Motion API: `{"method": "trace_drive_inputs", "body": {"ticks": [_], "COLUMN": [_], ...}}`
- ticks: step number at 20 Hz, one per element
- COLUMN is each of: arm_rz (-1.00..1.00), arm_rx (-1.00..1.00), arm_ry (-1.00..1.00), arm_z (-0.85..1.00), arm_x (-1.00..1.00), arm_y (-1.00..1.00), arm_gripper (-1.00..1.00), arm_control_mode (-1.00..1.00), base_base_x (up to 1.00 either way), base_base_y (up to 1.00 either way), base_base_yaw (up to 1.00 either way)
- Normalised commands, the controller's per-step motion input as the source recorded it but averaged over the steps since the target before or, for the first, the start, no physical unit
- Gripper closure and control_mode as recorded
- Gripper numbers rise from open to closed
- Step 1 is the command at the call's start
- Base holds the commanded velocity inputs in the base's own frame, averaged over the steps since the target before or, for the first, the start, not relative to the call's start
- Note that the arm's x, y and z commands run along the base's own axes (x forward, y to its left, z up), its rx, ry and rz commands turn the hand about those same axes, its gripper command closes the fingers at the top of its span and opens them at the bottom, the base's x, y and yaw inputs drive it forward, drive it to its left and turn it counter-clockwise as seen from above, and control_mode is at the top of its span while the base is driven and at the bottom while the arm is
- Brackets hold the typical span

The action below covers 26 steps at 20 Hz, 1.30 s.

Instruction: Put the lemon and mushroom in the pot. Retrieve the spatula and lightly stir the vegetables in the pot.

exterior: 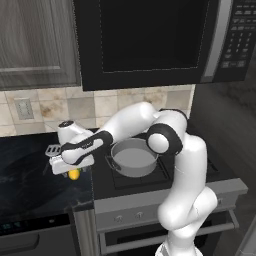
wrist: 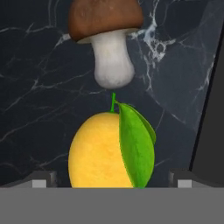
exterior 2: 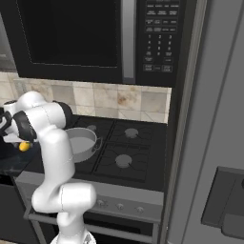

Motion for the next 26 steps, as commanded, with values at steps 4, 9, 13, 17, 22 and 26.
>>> {"method": "trace_drive_inputs", "body": {"ticks": [4, 9, 13, 17, 22, 26], "arm_rz": [-0.02, 0.00, 0.00, 0.00, 0.00, 0.00], "arm_rx": [0.00, 0.00, 0.00, 0.00, 0.00, 0.01], "arm_ry": [0.00, 0.01, 0.00, 0.00, 0.00, -0.13], "arm_z": [-0.36, -0.07, 0.00, 0.00, 0.00, 0.31], "arm_x": [0.00, 0.00, 0.00, 0.00, -0.05, -0.51], "arm_y": [0.00, 0.00, 0.00, 0.00, 0.00, 0.00], "arm_gripper": [-1.00, -1.00, 1.00, 1.00, 1.00, 1.00], "arm_control_mode": [-1.00, -1.00, -1.00, -1.00, -1.00, -1.00], "base_base_x": [0.00, 0.00, 0.00, 0.00, 0.00, 0.00], "base_base_y": [0.00, 0.00, 0.00, 0.00, 0.00, 0.00], "base_base_yaw": [0.00, 0.00, 0.00, 0.00, 0.00, 0.00]}}
